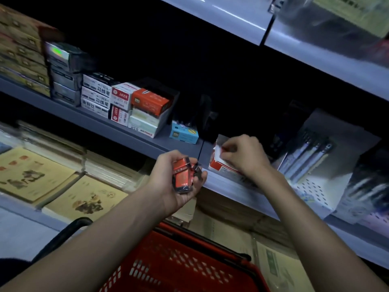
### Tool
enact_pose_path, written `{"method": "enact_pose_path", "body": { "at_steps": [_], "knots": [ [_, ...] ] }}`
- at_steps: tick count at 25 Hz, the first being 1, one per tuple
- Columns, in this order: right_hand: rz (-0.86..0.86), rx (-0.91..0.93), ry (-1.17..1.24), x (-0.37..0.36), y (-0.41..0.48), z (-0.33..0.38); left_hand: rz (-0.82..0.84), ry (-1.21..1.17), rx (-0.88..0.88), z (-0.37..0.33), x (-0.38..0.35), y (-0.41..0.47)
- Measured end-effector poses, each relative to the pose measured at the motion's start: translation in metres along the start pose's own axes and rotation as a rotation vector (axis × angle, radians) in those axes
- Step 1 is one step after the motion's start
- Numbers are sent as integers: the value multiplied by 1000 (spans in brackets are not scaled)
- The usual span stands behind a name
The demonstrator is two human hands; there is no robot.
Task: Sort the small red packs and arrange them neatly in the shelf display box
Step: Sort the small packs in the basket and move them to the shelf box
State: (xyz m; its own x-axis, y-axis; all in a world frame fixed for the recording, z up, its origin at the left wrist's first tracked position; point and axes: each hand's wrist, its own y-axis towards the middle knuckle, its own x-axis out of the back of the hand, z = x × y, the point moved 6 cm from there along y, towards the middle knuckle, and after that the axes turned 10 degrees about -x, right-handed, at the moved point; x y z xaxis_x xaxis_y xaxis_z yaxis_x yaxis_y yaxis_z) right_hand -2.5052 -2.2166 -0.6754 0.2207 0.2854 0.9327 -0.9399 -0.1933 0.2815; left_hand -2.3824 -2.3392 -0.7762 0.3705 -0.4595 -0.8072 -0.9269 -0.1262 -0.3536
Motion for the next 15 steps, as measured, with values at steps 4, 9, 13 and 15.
{"method": "enact_pose_path", "body": {
  "at_steps": [4, 9, 13, 15],
  "knots": [
    [-141, 117, 315, 29, -36, 31, 46, 41, -89, -11, -5, 1],
    [247, 140, 473, 17, -80, 71, 63, 232, -203, -15, -11, -4],
    [341, -77, 830, 20, -79, 54, 82, 195, -131, -8, -11, -7],
    [167, -130, 836, 34, -64, 35, 72, 141, -124, -10, -8, -4]
  ]
}}
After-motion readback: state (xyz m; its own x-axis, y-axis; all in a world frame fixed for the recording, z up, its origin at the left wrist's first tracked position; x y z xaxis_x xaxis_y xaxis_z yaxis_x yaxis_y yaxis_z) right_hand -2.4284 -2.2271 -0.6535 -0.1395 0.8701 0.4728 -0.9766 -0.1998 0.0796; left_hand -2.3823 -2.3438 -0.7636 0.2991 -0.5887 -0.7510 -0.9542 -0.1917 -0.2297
